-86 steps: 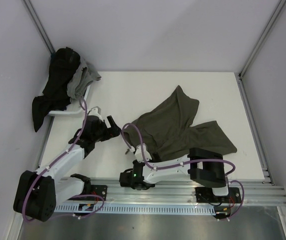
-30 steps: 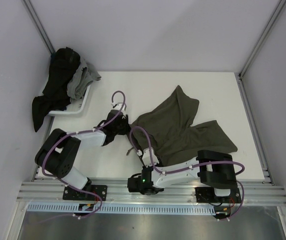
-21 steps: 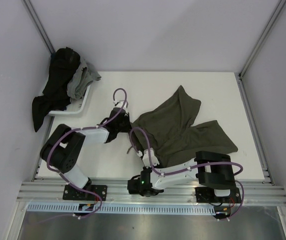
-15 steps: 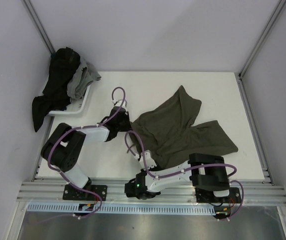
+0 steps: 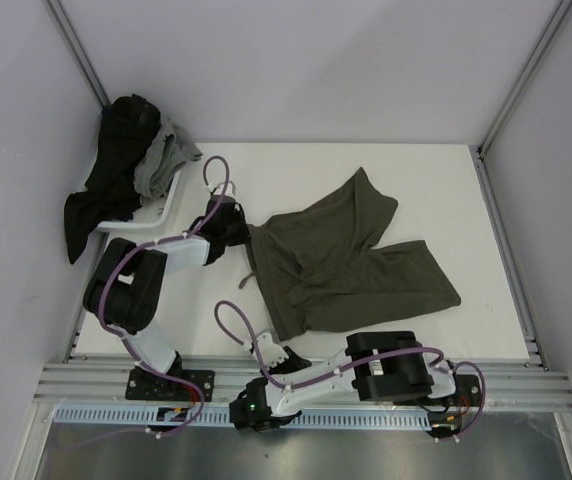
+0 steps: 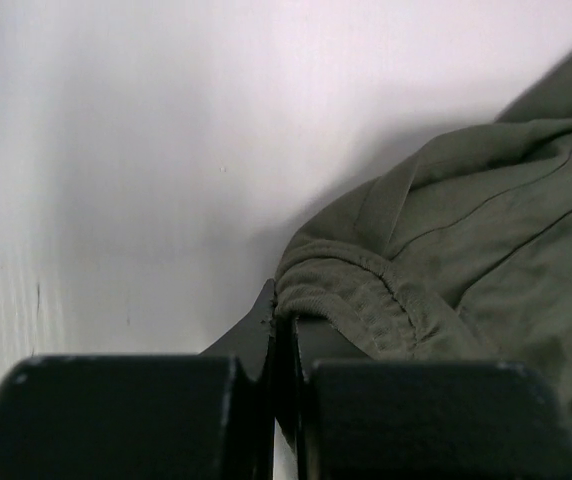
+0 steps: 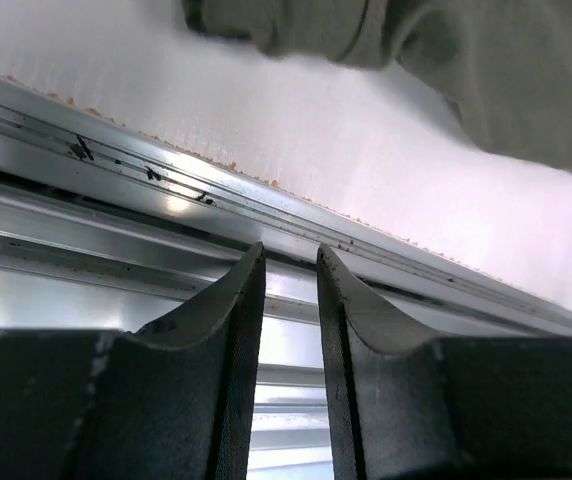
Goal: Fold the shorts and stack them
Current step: Flatten the shorts out
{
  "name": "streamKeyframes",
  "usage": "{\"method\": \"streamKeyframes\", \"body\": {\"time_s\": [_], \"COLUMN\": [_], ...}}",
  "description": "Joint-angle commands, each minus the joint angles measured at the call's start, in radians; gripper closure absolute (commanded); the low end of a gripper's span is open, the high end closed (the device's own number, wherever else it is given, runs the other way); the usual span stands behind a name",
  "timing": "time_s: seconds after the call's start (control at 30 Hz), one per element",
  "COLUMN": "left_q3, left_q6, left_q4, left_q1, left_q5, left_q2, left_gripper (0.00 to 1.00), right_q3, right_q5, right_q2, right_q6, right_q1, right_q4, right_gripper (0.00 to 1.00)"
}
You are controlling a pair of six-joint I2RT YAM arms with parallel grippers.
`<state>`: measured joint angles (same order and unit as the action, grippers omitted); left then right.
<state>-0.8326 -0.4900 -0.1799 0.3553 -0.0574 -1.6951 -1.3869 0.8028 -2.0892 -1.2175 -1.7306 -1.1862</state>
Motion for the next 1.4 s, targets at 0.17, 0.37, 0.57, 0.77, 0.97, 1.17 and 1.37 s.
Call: {"method": "streamKeyframes", "body": {"time_s": [0.17, 0.37, 0.57, 0.77, 0.97, 1.17, 1.37], "left_q3": [-0.045, -0.138, -0.279, -0.433, -0.494, -0.401, -0.195], "left_q6": [0.002, 0.024, 0.044, 0.042, 0.004, -0.018, -0.108], "left_q4": [-0.058, 0.003, 0.074, 0.168, 0.25, 0.241, 0.209], "left_q1": [-0.009, -0.021, -0.078, -0.144, -0.193, -0.207, -0.203], "left_q5": [0.044, 0.034, 0.083, 0.14, 0.15, 0.175, 0.231], "left_q2": [-0.017, -0.07, -0.153, -0.231, -0.242, -0.16, 0.015], "left_gripper": [1.0, 0.92, 0.91, 0.58, 0.01, 0.01, 0.01], "right_q3": [-0.018, 0.017, 0.192, 0.314, 0.328, 0.373, 0.497], "right_q5": [0.013, -0.008, -0.14, -0.278, -0.349, -0.427, -0.574], "right_q2": [0.032, 0.196, 0.458, 0.615, 0.649, 0.724, 0.865], "right_q6": [0.009, 0.153, 0.341, 0.49, 0.558, 0.601, 0.604], "right_q1": [0.022, 0.1, 0.278, 0.486, 0.606, 0.764, 1.032], "right_q4": [-0.006, 0.114, 0.384, 0.583, 0.626, 0.637, 0.634], "right_gripper": [0.66, 0.63, 0.62, 0.63, 0.63, 0.63, 0.61]}}
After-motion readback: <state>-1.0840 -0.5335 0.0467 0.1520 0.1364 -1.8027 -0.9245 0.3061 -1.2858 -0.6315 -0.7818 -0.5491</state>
